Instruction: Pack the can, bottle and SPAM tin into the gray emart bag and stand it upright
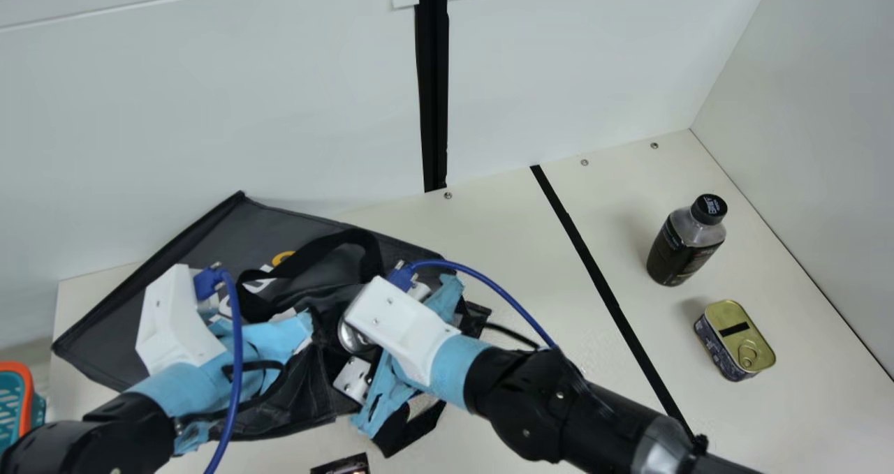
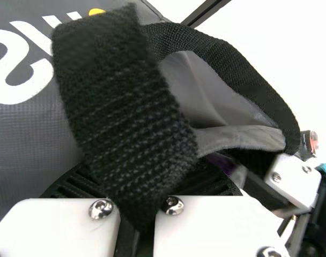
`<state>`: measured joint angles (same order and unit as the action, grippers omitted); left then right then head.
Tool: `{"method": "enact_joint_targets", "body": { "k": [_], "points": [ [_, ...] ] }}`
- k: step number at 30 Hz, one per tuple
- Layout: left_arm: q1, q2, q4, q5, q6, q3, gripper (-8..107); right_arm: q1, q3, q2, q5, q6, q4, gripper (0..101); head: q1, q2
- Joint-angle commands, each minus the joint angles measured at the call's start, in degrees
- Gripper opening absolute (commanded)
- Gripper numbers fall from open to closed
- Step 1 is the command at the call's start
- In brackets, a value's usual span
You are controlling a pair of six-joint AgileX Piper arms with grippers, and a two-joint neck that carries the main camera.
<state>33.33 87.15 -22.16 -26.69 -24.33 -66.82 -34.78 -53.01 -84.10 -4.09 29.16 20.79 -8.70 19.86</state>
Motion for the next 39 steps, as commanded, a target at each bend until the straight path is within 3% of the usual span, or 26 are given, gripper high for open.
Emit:
{"method": "enact_joint_targets", "body": {
  "k": [1,9,16,24,37,39],
  "points": [
    [0.0,0.0,0.0,0.0,0.0,0.0,-8,-0.2,-0.6,-1.2,0.1,0.3,0.3,0,-1.3,0.1],
    [0.0,0.0,0.0,0.0,0.0,0.0,-8,-0.3,-3.4,-5.1,-0.1,2.6,3.1,0,-1.3,0.1],
    [0.0,0.0,0.0,0.0,0.0,0.0,-8,1.1,-5.8,-6.5,-2.5,8.1,8.6,23,-1.3,0.1],
    [0.0,0.0,0.0,0.1,0.0,0.0,-8,4.1,-7.8,-6.4,-6.6,18.6,18.4,50,-1.3,0.1],
    [0.0,0.0,0.0,0.1,0.0,0.0,-8,9.9,-7.6,-6.2,-11.9,36.2,33.6,94,-1.3,0.1],
    [0.0,0.0,0.0,0.0,0.0,0.0,-8,10.6,-7.4,-6.3,-12.4,38.3,35.3,95,-1.3,0.1]
  ]
}}
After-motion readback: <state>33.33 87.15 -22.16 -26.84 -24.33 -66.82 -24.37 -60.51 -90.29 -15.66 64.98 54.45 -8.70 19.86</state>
